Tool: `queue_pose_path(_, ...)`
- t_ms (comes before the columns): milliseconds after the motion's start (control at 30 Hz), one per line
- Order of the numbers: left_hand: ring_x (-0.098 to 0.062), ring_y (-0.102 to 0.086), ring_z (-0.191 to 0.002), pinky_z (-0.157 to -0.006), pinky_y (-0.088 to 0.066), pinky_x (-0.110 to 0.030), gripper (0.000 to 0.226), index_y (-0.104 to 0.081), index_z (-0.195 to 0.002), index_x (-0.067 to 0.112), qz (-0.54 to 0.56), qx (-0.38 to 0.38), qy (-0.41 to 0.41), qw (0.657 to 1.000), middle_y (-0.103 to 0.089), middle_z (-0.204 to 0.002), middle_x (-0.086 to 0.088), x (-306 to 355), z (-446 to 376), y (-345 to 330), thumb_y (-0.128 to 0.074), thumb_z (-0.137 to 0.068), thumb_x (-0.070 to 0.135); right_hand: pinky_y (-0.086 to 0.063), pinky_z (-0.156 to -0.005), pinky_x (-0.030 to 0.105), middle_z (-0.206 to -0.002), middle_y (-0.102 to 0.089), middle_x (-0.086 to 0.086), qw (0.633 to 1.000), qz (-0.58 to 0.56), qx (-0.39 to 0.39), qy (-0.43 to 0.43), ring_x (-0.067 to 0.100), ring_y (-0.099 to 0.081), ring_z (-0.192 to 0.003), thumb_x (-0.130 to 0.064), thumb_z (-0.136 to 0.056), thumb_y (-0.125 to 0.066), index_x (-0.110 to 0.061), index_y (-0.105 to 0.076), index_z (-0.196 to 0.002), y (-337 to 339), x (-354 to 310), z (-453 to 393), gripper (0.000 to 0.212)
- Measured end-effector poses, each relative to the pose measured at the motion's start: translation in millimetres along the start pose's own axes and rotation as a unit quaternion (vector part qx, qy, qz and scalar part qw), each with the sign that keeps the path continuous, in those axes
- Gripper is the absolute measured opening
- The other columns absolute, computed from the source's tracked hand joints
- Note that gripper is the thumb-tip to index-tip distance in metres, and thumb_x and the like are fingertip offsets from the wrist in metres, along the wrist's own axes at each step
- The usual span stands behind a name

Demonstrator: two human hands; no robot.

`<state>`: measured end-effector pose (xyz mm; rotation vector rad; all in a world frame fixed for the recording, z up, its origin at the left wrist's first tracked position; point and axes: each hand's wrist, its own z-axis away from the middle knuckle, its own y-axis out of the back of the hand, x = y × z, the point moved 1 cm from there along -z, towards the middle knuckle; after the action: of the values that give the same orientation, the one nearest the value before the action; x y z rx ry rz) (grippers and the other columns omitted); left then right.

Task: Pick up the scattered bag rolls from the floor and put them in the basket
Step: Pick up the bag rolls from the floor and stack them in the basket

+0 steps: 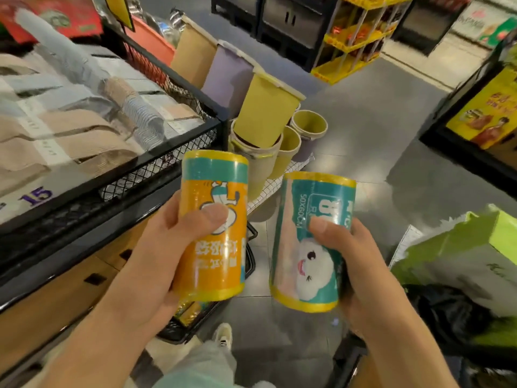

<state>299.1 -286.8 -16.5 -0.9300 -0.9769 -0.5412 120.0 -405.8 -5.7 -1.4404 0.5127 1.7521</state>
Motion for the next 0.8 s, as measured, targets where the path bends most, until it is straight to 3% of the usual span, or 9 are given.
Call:
queue_pose_path(100,-0.032,-0.075,-0.090,-0.066,-0.060,-0.041,0.059,-0.072,-0.114,0.024,0.013,0.021,-0.009,1.000,-0.075,-0.104,-0.014,5.7,-29.7,5.3,-0.078,-0.057,0.037,-0.061,-0.072,0.038,-0.102,-0.078,0.008,0.999,0.017,-0.035,-0.008,0.026,-0.076,-0.088,-0.039,-0.062,-0.076,-0.029,-0.077,-0.099,-2.2,-11.1,-45.1,0.038)
queue_pose_path(267,-0.033,-0.075,-0.087,-0.066,-0.062,-0.041,0.049,-0.075,-0.102,0.029,0.054,0.117,-0.025,0.991,-0.077,-0.100,-0.012,1.0,-70.0,20.0,-0.077,-0.055,0.038,-0.060,-0.066,0.032,-0.098,-0.079,0.006,0.994,0.022,-0.099,-0.038,0.021,-0.077,-0.084,-0.036,-0.059,-0.077,-0.032,-0.080,-0.091,-6.0,-16.8,-122.0,0.033)
queue_pose_path(433,-0.026,-0.075,-0.090,-0.067,-0.061,-0.038,0.044,-0.068,-0.113,0.028,0.062,0.231,-0.029,0.970,-0.076,-0.104,-0.006,-21.5,-110.3,38.6,-0.075,-0.070,0.025,-0.060,-0.065,0.033,-0.102,-0.079,0.007,0.977,0.079,-0.172,-0.099,0.025,-0.077,-0.088,-0.029,-0.060,-0.083,-0.023,-0.071,-0.109,-11.7,6.2,-216.7,0.051)
queue_pose_path(533,-0.029,-0.073,-0.099,-0.074,-0.062,-0.042,0.053,-0.063,-0.121,0.028,0.039,0.301,-0.027,0.952,-0.074,-0.110,-0.005,-37.2,-136.2,48.1,-0.077,-0.070,0.029,-0.059,-0.065,0.033,-0.099,-0.079,0.008,0.957,0.106,-0.238,-0.128,0.025,-0.077,-0.084,-0.041,-0.043,-0.093,-0.021,-0.074,-0.104,-21.0,27.5,-271.8,0.066)
queue_pose_path(667,-0.024,-0.073,-0.096,-0.074,-0.061,-0.042,0.052,-0.063,-0.117,0.033,0.015,0.372,-0.036,0.928,-0.074,-0.108,0.000,-66.8,-164.2,56.3,-0.075,-0.067,0.040,-0.059,-0.065,0.034,-0.096,-0.079,0.006,0.931,0.125,-0.300,-0.168,0.023,-0.077,-0.082,-0.039,-0.056,-0.080,-0.019,-0.072,-0.106,-25.9,66.5,-332.8,0.054)
queue_pose_path(800,-0.018,-0.073,-0.096,-0.073,-0.061,-0.034,0.053,-0.059,-0.118,0.033,0.004,0.420,-0.022,0.907,-0.073,-0.108,0.004,-117.7,-191.8,78.7,-0.075,-0.068,0.038,-0.060,-0.072,0.038,-0.108,-0.077,0.010,0.897,0.171,-0.355,-0.202,0.030,-0.076,-0.093,-0.042,-0.056,-0.087,-0.012,-0.065,-0.122,-29.1,130.6,-376.7,0.076)
